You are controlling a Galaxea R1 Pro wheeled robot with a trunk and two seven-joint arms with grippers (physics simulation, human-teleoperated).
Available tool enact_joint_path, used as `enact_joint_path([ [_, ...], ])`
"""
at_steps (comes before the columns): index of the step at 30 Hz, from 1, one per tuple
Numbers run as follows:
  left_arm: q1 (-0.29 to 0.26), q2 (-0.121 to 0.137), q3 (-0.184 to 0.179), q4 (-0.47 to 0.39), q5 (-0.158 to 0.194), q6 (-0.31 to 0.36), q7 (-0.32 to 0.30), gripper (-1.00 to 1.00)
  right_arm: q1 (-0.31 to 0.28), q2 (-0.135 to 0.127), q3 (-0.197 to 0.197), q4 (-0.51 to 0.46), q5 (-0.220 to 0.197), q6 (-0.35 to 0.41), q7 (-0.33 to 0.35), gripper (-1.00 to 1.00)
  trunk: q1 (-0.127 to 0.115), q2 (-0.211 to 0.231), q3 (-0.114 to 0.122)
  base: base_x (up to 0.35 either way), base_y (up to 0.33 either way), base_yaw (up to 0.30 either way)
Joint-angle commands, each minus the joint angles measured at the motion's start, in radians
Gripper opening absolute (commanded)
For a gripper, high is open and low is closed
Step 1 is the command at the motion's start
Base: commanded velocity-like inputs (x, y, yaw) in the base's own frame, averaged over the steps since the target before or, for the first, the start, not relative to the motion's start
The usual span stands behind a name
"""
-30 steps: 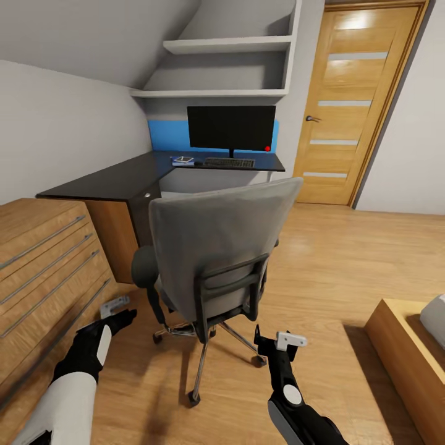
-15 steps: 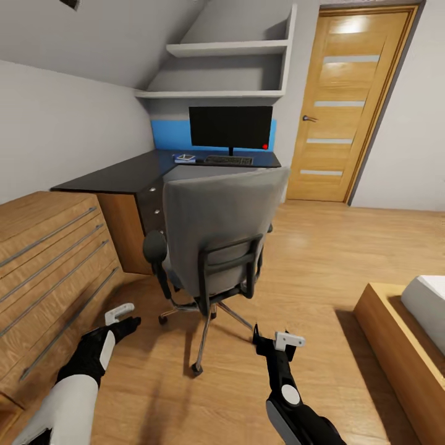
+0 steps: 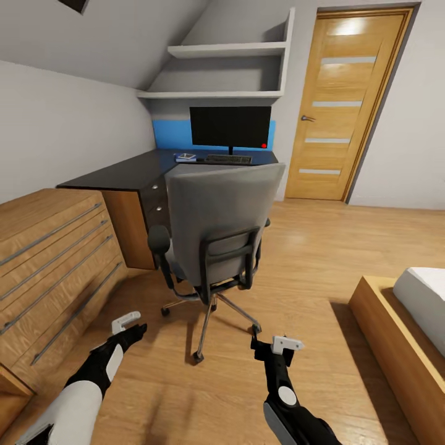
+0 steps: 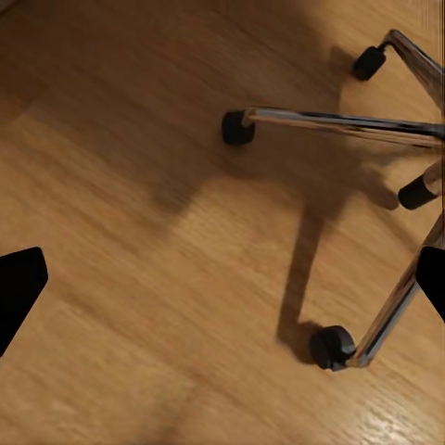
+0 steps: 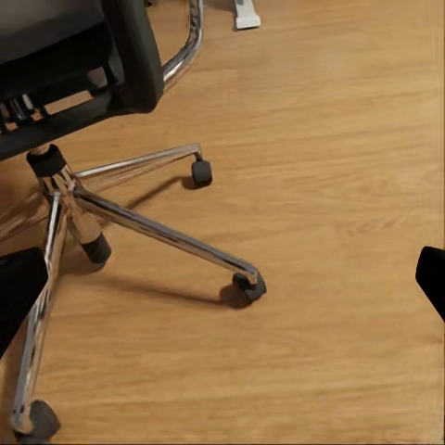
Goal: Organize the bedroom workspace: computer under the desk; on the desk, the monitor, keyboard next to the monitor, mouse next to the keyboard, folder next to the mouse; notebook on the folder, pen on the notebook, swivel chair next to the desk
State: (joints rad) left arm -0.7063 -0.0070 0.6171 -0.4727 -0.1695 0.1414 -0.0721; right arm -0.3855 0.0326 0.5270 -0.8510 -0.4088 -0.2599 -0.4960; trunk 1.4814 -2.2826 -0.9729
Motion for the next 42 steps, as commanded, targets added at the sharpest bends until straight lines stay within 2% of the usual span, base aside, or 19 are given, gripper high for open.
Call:
enact_joint_path([
  [1, -0.001, -0.001, 0.008, 0.015, -0.011, -0.019, -0.008, 1.00, -0.003, 0.004, 0.004, 0.001, -0.010, 0.005, -0.004, 1.00, 0.000, 0.000, -0.001, -0.011, 0.000, 0.000],
  [2, -0.001, 0.001, 0.008, 0.049, -0.011, -0.070, -0.008, 1.00, -0.011, 0.013, 0.004, 0.002, -0.010, 0.033, -0.004, 1.00, 0.000, 0.000, -0.001, -0.007, 0.000, 0.000],
  [4, -0.001, 0.002, 0.007, 0.084, -0.012, -0.123, -0.008, 1.00, -0.027, 0.022, 0.004, 0.003, -0.009, 0.060, -0.004, 1.00, 0.000, 0.000, -0.001, -0.005, 0.000, 0.000],
  [5, -0.001, 0.003, 0.007, 0.119, -0.014, -0.174, -0.008, 1.00, -0.049, 0.029, 0.004, 0.004, -0.008, 0.082, -0.003, 1.00, 0.000, 0.000, -0.001, -0.003, 0.000, 0.000],
  [8, -0.001, 0.014, 0.007, 0.192, -0.021, -0.262, -0.009, 1.00, -0.098, 0.042, 0.004, 0.006, -0.006, 0.110, 0.000, 1.00, 0.000, 0.000, -0.001, -0.002, 0.000, 0.000],
  [15, -0.001, 0.043, 0.007, 0.353, -0.026, -0.417, -0.010, 1.00, -0.168, 0.050, 0.005, 0.033, 0.009, 0.125, 0.007, 1.00, 0.000, 0.000, -0.001, 0.000, 0.000, 0.000],
  [16, -0.001, 0.047, 0.007, 0.379, -0.026, -0.453, -0.010, 1.00, -0.175, 0.051, 0.005, 0.036, 0.019, 0.125, 0.010, 1.00, 0.000, 0.000, -0.001, 0.000, 0.000, 0.000],
  [19, -0.001, 0.053, 0.007, 0.413, -0.025, -0.500, -0.009, 1.00, -0.186, 0.051, 0.005, 0.040, 0.040, 0.124, 0.013, 1.00, 0.000, 0.000, -0.001, 0.000, 0.000, 0.000],
  [25, -0.001, 0.055, 0.007, 0.445, -0.025, -0.525, -0.007, 1.00, -0.195, 0.053, 0.005, 0.054, 0.062, 0.101, 0.015, 1.00, 0.000, 0.000, -0.001, 0.000, 0.000, 0.000],
  [29, -0.001, 0.056, 0.007, 0.449, -0.025, -0.528, -0.005, 1.00, -0.197, 0.053, 0.005, 0.081, 0.065, 0.033, 0.013, 1.00, 0.000, 0.000, -0.001, 0.000, 0.000, 0.000],
  [32, -0.001, 0.057, 0.007, 0.451, -0.025, -0.529, -0.004, 1.00, -0.197, 0.053, 0.004, 0.093, 0.065, -0.018, 0.010, 1.00, 0.011, -0.021, -0.010, 0.000, 0.000, 0.000],
  [42, -0.002, 0.056, 0.007, 0.451, -0.025, -0.529, -0.003, 1.00, -0.197, 0.052, 0.006, 0.098, 0.066, -0.043, 0.008, 1.00, 0.050, -0.091, -0.042, 0.000, 0.000, 0.000],
])
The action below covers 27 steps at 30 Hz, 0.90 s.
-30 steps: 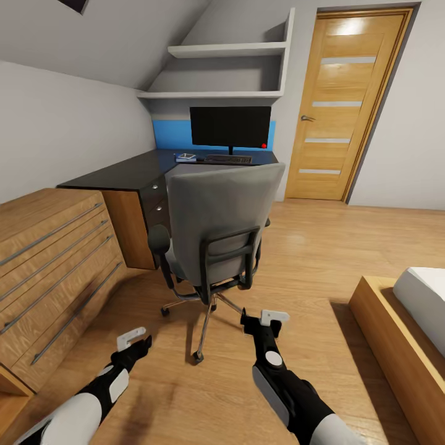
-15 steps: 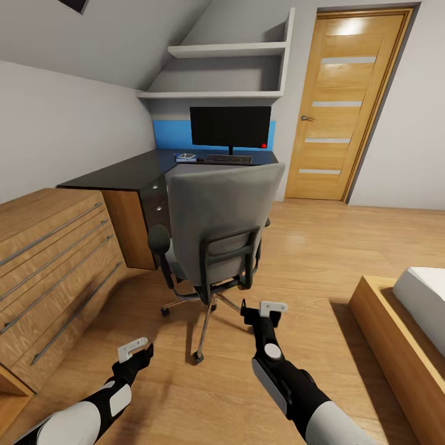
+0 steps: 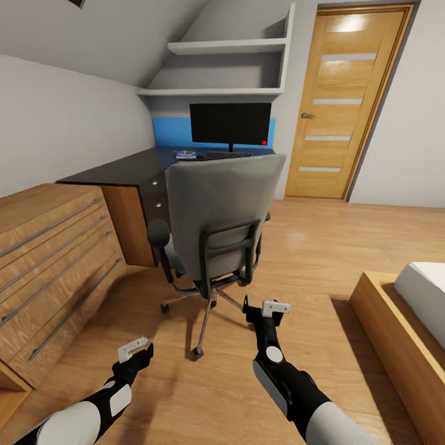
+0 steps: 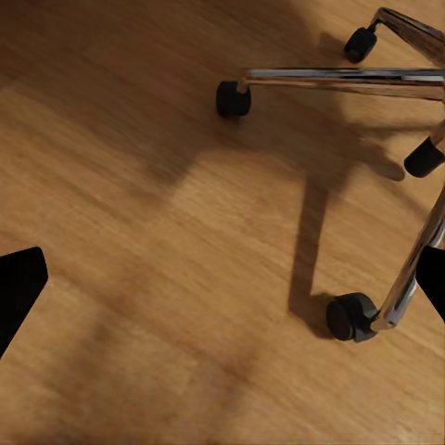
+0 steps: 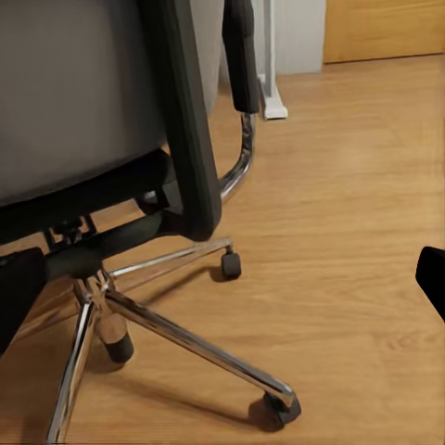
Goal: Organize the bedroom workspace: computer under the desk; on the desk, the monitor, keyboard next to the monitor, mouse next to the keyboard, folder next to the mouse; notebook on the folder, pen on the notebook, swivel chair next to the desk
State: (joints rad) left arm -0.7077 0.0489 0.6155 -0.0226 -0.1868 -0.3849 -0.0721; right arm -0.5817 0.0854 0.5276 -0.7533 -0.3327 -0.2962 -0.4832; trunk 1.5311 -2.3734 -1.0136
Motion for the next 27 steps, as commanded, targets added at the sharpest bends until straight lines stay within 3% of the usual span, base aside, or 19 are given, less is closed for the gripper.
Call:
enact_joint_path([
  [1, 0.000, 0.000, 0.009, 0.001, -0.008, -0.003, -0.003, 1.00, -0.001, -0.001, 0.006, 0.001, -0.010, -0.007, -0.005, 1.00, 0.004, -0.008, -0.004, 0.000, 0.000, 0.000],
  [18, -0.001, 0.000, 0.009, 0.001, -0.008, -0.005, -0.003, 1.00, -0.001, 0.000, 0.011, 0.002, -0.009, -0.009, -0.005, 1.00, 0.069, -0.127, -0.057, 0.000, 0.000, 0.000],
  [27, -0.001, 0.000, 0.009, 0.001, -0.008, -0.004, -0.004, 1.00, -0.001, 0.000, 0.012, -0.004, -0.011, -0.012, -0.005, 1.00, 0.072, -0.129, -0.088, 0.000, 0.000, 0.000],
])
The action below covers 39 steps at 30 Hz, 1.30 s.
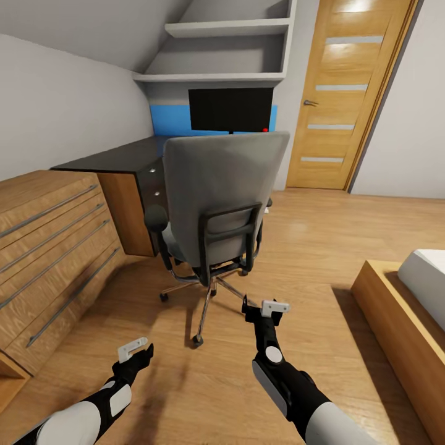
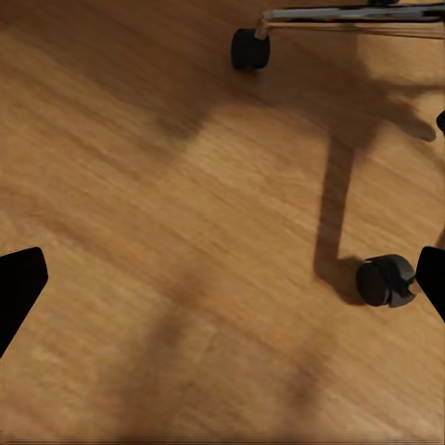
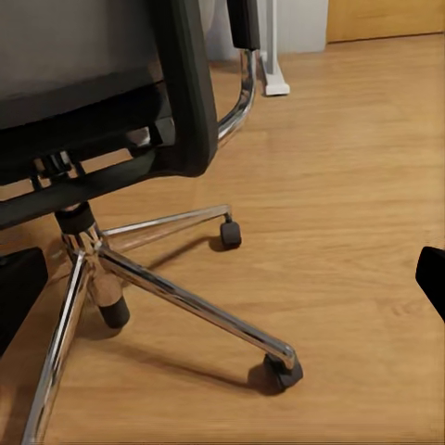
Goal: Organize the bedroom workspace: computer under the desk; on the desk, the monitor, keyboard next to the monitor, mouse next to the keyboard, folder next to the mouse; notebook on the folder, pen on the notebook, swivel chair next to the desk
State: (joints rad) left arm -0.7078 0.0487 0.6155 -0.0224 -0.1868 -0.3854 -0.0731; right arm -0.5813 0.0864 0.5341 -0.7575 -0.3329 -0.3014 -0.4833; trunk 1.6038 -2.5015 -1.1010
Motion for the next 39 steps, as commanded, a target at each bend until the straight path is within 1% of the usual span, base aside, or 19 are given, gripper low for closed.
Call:
enact_joint_path([
  [1, -0.001, 0.001, 0.009, 0.001, -0.008, -0.003, -0.003, 1.00, -0.001, -0.001, 0.006, 0.000, -0.011, -0.007, -0.005, 1.00, 0.000, 0.000, -0.001, 0.000, 0.000, 0.000],
  [6, -0.001, 0.003, 0.009, 0.001, -0.008, -0.002, -0.003, 1.00, -0.001, 0.001, 0.007, 0.000, -0.011, -0.008, -0.006, 1.00, 0.000, 0.000, -0.001, 0.000, 0.000, 0.000],
  [10, 0.000, 0.019, 0.009, 0.002, -0.008, 0.000, -0.004, 1.00, 0.000, 0.001, 0.007, 0.001, -0.009, -0.010, -0.005, 1.00, 0.000, 0.000, -0.001, 0.000, 0.000, 0.000],
  [14, 0.000, 0.026, 0.009, 0.002, -0.008, 0.000, -0.005, 1.00, 0.000, 0.001, 0.007, 0.001, -0.008, -0.011, -0.005, 1.00, 0.000, 0.000, -0.001, 0.085, 0.000, 0.000],
  [31, 0.000, 0.028, 0.007, 0.002, -0.008, 0.000, -0.005, 1.00, 0.000, 0.001, 0.008, 0.000, -0.009, -0.011, -0.006, 1.00, 0.000, 0.000, -0.001, 0.281, 0.000, 0.000],
  [34, 0.000, 0.028, 0.007, 0.002, -0.008, 0.000, -0.005, 1.00, 0.000, 0.008, 0.009, 0.001, -0.010, -0.011, -0.006, 1.00, 0.000, 0.000, -0.001, 0.180, 0.000, 0.024],
  [37, 0.000, 0.028, 0.007, 0.002, -0.008, 0.000, -0.005, 1.00, 0.000, 0.029, 0.007, 0.003, -0.009, -0.010, -0.006, 1.00, 0.000, 0.000, -0.002, 0.077, 0.000, 0.144],
  [39, 0.000, 0.028, 0.008, 0.002, -0.008, 0.000, -0.005, 1.00, 0.000, 0.036, 0.007, 0.004, -0.008, -0.010, -0.006, 1.00, 0.000, 0.000, -0.003, 0.033, 0.000, 0.207],
])
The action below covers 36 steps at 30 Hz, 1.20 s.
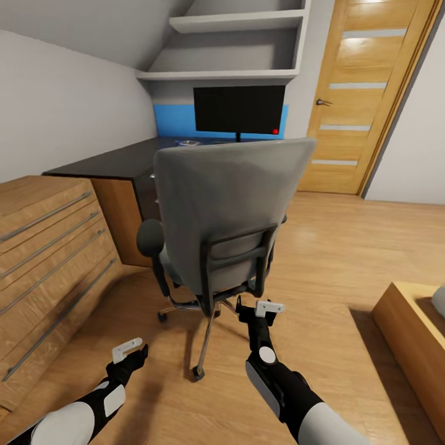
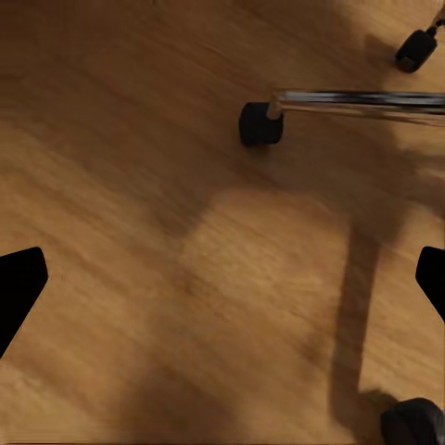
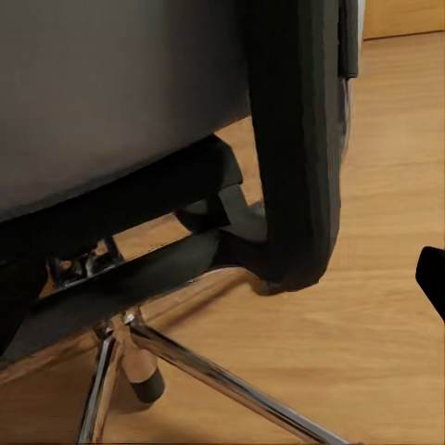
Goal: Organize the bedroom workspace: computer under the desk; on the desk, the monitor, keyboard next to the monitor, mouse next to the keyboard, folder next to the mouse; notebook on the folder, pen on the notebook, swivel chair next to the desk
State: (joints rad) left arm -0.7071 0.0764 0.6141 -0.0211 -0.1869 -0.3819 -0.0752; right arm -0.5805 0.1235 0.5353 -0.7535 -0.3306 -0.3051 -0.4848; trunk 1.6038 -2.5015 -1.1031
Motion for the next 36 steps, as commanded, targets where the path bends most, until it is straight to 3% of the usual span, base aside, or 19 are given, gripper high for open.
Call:
enact_joint_path([
  [1, 0.000, 0.000, 0.009, 0.001, -0.008, -0.003, -0.003, 1.00, -0.001, 0.001, 0.005, 0.001, -0.010, -0.006, -0.004, 1.00, 0.000, 0.000, -0.001, 0.021, 0.000, 0.226],
  [7, 0.000, 0.000, 0.009, 0.001, -0.008, -0.003, -0.003, 1.00, -0.001, 0.005, 0.004, 0.002, -0.010, -0.006, -0.004, 1.00, 0.000, 0.000, -0.004, 0.008, 0.000, 0.207],
  [21, -0.001, 0.000, 0.009, 0.001, -0.008, -0.003, -0.003, 1.00, -0.001, 0.007, 0.005, 0.003, -0.011, -0.006, -0.003, 1.00, 0.000, 0.000, -0.005, 0.001, 0.000, 0.052],
  [36, 0.000, 0.001, 0.010, 0.001, -0.008, -0.003, -0.002, 1.00, -0.001, 0.007, 0.006, 0.025, -0.010, -0.008, -0.003, 1.00, 0.000, 0.000, -0.005, 0.000, 0.000, 0.224],
])
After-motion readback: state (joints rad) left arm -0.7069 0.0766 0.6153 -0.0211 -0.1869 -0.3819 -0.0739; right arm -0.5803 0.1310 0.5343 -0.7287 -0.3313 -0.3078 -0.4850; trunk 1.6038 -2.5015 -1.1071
